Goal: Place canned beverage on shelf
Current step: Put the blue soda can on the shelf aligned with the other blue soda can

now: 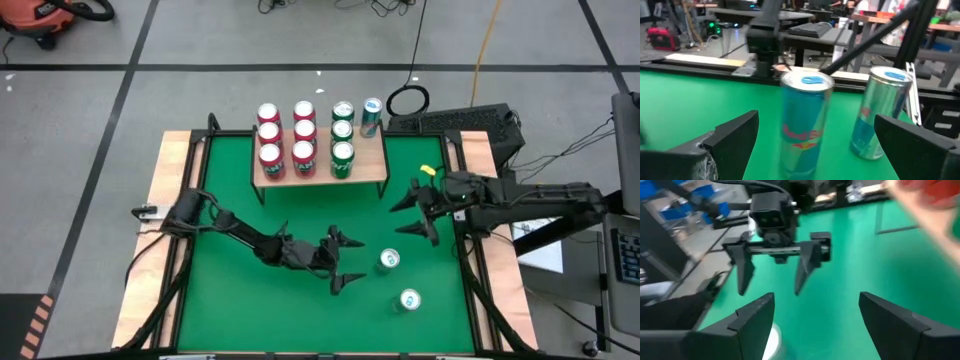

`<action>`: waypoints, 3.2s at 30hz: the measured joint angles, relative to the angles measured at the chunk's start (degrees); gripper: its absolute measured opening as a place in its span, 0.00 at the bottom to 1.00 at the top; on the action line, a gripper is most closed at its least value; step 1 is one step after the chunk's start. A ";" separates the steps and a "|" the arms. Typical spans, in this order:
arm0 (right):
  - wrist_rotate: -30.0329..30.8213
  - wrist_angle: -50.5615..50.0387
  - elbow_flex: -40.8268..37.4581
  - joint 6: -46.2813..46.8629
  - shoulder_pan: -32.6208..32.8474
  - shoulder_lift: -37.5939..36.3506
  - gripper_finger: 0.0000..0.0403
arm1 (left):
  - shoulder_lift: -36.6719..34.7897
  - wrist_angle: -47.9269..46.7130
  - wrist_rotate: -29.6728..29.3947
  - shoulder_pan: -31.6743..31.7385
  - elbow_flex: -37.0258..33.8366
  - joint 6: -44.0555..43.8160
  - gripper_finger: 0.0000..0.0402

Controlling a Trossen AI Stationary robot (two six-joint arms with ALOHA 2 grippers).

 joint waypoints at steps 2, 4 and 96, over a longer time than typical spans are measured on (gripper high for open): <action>0.03 -0.01 0.00 1.63 2.88 0.67 0.70 | 2.71 0.11 0.12 -0.61 2.68 1.42 0.99; 1.46 -0.45 0.00 3.67 5.95 1.34 0.70 | 5.15 0.07 -0.76 -1.03 5.31 2.28 0.99; 11.68 -22.21 34.38 -21.03 20.04 13.05 0.58 | -0.37 -3.20 -5.19 3.43 11.78 9.36 0.99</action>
